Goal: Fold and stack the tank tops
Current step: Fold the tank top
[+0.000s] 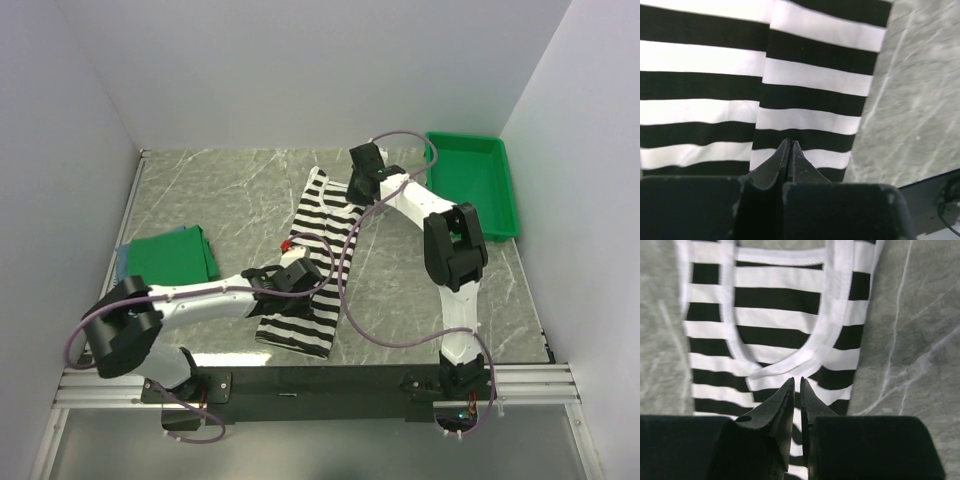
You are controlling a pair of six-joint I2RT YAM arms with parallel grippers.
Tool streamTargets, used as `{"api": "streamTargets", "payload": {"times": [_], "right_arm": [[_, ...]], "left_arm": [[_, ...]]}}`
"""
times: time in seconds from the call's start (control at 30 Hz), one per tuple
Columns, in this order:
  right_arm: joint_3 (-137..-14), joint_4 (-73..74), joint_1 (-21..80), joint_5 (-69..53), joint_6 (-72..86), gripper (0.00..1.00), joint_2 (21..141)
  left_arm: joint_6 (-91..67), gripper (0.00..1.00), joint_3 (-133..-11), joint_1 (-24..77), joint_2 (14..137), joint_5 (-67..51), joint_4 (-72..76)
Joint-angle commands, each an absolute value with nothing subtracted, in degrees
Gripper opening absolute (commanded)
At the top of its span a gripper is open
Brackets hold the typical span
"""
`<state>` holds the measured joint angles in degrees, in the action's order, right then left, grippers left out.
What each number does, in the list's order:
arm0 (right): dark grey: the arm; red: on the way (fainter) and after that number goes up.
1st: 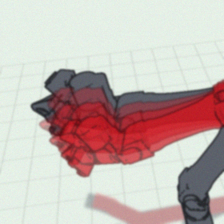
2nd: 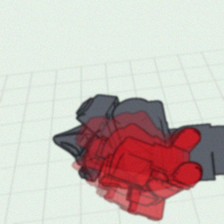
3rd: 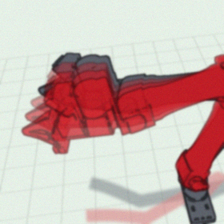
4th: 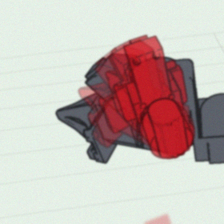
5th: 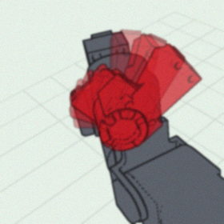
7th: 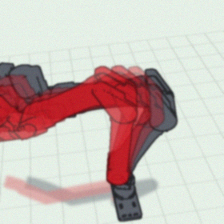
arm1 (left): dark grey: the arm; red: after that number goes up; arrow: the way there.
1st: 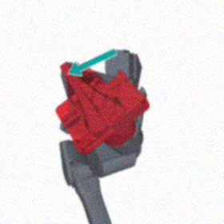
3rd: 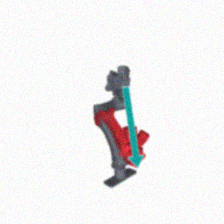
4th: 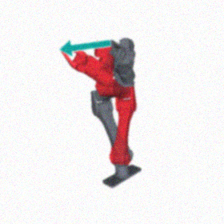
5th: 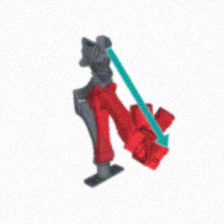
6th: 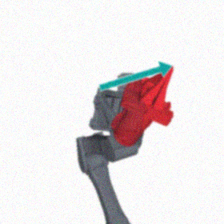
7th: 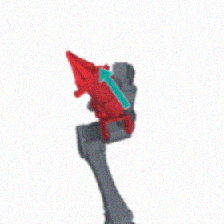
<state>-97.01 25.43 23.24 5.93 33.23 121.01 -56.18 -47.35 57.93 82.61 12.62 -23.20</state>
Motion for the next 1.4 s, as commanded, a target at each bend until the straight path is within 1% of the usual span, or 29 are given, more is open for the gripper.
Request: {"api": "streamTargets", "payload": {"times": [0.0,0.17,0.33,0.43,0.6,0.67,0.7,0.73,0.77,0.8,0.87,0.9,1.03,1.07,1.1,1.17,1.2,1.27,1.3,1.37], "right_arm": [[-97.6,26.2,22.5,7.1,32.2,0.15,123.6],[-99.8,27.1,21.9,7.5,31.6,0.14,128.0],[-106.2,29.4,20.6,6.1,30.4,0.14,132.4],[-111.7,31.3,19.6,4.4,29.8,0.14,135.8],[-124.1,35.0,17.8,1.6,28.5,0.15,142.2],[-128.9,35.5,17.0,0.2,28.0,0.19,144.4],[-130.0,35.1,16.8,0.2,27.5,0.24,144.7],[-130.7,34.4,16.5,-2.0,27.3,0.26,144.8],[-131.2,33.6,16.2,-2.7,27.2,0.28,144.3],[-131.0,31.4,15.7,-3.5,27.1,0.35,143.7],[-130.3,28.7,15.4,-5.3,26.7,0.41,141.6],[-130.4,28.1,15.2,-5.8,26.6,0.45,140.9],[-131.7,27.9,15.3,-9.6,26.8,0.55,136.3],[-131.4,27.9,15.2,-10.0,27.2,0.56,135.4],[-131.0,27.9,15.3,-10.1,27.3,0.57,134.2],[-128.4,28.3,15.2,-9.8,27.7,0.58,130.3],[-127.0,28.4,15.3,-9.5,27.9,0.59,128.6],[-121.6,29.3,15.6,-8.0,28.5,0.59,123.2],[-119.3,30.1,15.9,-7.2,28.7,0.59,121.3],[-109.1,31.0,17.9,-4.4,29.1,0.58,113.9]], "left_arm": [[-54.2,0.01,-47.2,57.7,85.0,9.4,-18.6],[-53.8,0.01,-47.5,57.8,89.2,7.1,-15.3],[-52.4,0.01,-50.5,57.7,93.4,6.3,-14.9],[-51.5,0.01,-53.8,57.4,96.8,5.6,-14.7],[-50.4,0.01,-58.0,53.2,103.4,1.7,-11.1],[-49.7,0.01,-60.9,51.3,105.3,0.4,-10.6],[-49.0,0.01,-62.0,51.0,106.9,0.4,-10.1],[-48.8,0.01,-64.3,50.4,107.7,-0.6,-10.1],[-48.5,0.01,-65.6,50.2,108.4,-1.0,-10.1],[-48.0,0.01,-66.7,50.0,109.7,-1.3,-10.1],[-47.6,0.02,-69.7,49.7,110.4,-1.5,-10.4],[-47.5,0.04,-70.6,49.7,110.6,-1.5,-10.6],[-47.5,0.09,-72.6,49.7,107.9,-0.7,-11.4],[-47.6,0.11,-72.6,49.6,107.1,-0.3,-11.9],[-47.5,0.16,-72.4,49.6,105.1,-0.2,-12.2],[-47.7,0.20,-71.5,49.5,102.9,2.2,-13.2],[-48.1,0.25,-70.9,49.4,100.3,2.9,-13.8],[-48.9,0.28,-68.5,49.2,97.4,4.8,-14.4],[-49.8,0.32,-67.4,49.2,94.3,5.9,-16.0],[-51.1,0.35,-63.2,49.1,90.8,9.1,-18.2]]}}
